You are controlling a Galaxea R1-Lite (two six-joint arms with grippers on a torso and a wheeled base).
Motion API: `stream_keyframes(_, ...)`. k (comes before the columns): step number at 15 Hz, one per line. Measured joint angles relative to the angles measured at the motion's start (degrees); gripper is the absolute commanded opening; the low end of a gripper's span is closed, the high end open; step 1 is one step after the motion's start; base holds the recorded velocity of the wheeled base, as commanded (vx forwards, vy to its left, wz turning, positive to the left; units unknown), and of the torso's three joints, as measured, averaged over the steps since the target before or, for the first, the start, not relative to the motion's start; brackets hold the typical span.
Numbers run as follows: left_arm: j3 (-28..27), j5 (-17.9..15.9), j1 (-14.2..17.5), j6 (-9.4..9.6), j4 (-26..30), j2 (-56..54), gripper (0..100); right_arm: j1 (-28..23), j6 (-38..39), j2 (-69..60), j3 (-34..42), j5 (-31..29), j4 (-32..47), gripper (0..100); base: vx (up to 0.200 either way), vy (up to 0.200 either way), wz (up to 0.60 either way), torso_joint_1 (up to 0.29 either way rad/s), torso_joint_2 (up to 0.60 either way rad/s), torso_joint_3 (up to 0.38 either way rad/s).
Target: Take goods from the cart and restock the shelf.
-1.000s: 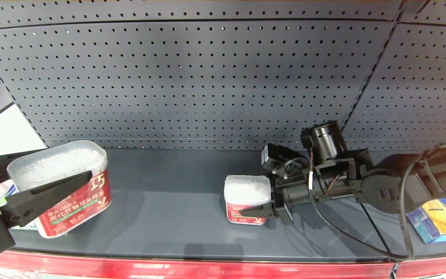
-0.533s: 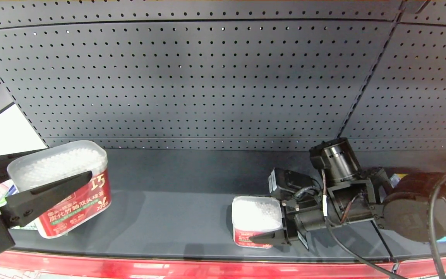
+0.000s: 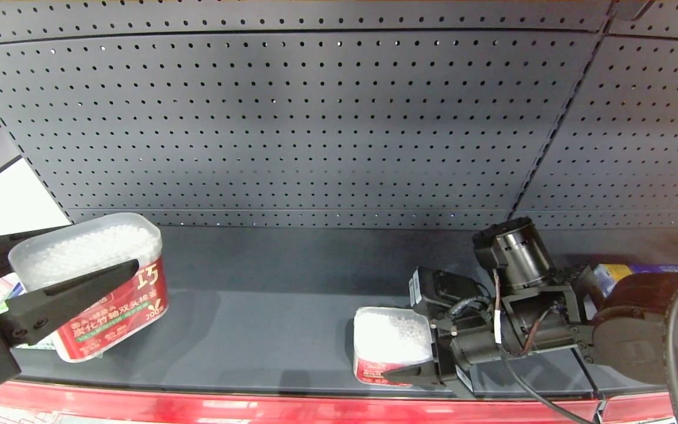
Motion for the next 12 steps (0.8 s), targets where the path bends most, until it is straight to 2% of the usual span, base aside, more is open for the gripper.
stream_keyframes(6, 0.00, -0.05, 0.00, 0.00, 0.02, -0.06, 0, 0.61, 0.22, -0.24, 0.79, -0.09, 0.05, 0, 0.000, 0.000, 0.00, 0.000, 0.00, 0.000)
stream_keyframes(7, 0.00, -0.05, 0.00, -0.02, 0.02, -0.09, 0, 0.57, 0.30, -0.22, 0.80, -0.09, 0.11, 100, 0.000, 0.000, 0.00, 0.000, 0.00, 0.000)
stream_keyframes(12, 0.00, -0.07, -0.02, -0.02, 0.00, -0.11, 0, -0.13, 1.43, -1.27, 1.00, -0.20, 0.05, 100, 0.000, 0.000, 0.00, 0.000, 0.00, 0.000)
